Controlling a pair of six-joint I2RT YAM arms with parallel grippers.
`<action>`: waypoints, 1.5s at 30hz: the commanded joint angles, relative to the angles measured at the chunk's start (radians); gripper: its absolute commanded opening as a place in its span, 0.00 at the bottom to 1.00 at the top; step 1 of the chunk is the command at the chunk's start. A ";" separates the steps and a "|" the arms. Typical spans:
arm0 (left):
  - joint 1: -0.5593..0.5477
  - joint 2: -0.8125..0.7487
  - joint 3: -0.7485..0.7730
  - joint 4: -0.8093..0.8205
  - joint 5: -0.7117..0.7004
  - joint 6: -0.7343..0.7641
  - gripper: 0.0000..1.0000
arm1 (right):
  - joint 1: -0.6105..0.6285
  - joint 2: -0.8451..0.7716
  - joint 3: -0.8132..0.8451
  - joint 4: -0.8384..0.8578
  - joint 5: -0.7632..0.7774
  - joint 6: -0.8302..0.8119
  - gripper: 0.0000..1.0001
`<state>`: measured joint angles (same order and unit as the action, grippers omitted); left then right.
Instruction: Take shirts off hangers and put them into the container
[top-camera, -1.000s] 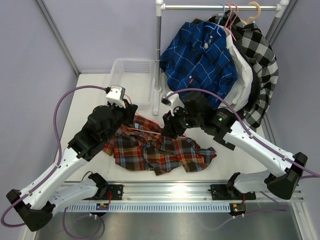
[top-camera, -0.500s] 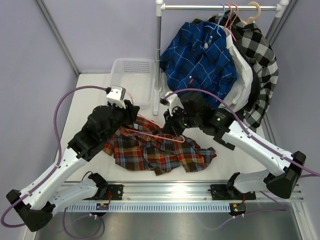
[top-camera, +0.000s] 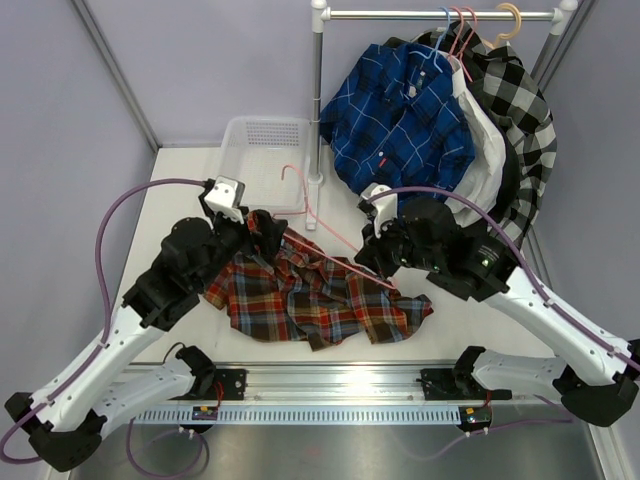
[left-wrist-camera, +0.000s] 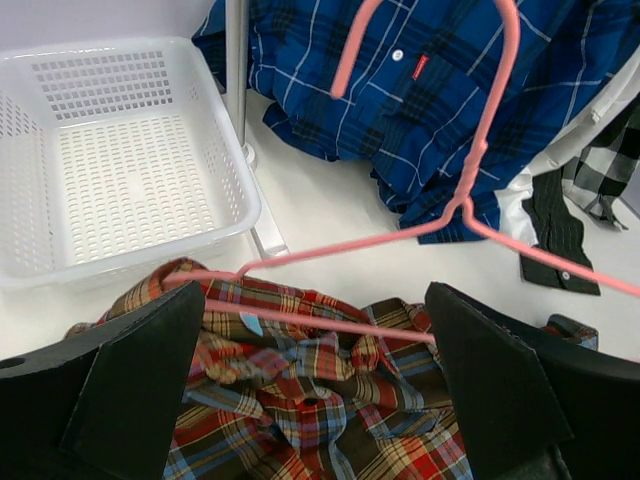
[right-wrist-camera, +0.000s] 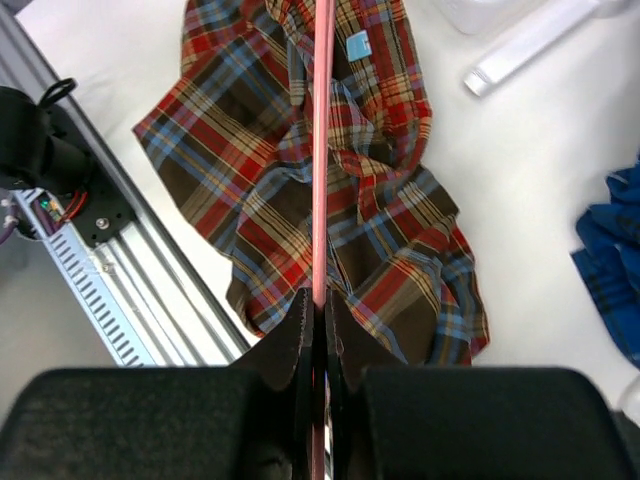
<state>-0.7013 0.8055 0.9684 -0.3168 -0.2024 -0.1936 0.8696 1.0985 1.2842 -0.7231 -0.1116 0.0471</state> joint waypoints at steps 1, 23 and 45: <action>0.002 -0.037 0.032 -0.013 0.040 0.037 0.99 | 0.005 -0.045 -0.003 -0.064 0.137 0.019 0.00; 0.048 -0.103 -0.065 -0.074 -0.253 0.020 0.99 | -0.101 0.055 0.463 -0.188 0.613 0.111 0.00; 0.062 -0.078 -0.076 -0.080 -0.241 0.034 0.99 | -0.310 0.685 1.081 -0.022 0.389 -0.001 0.00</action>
<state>-0.6456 0.7326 0.8898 -0.4274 -0.4347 -0.1638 0.5686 1.7432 2.3028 -0.7574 0.3038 0.0715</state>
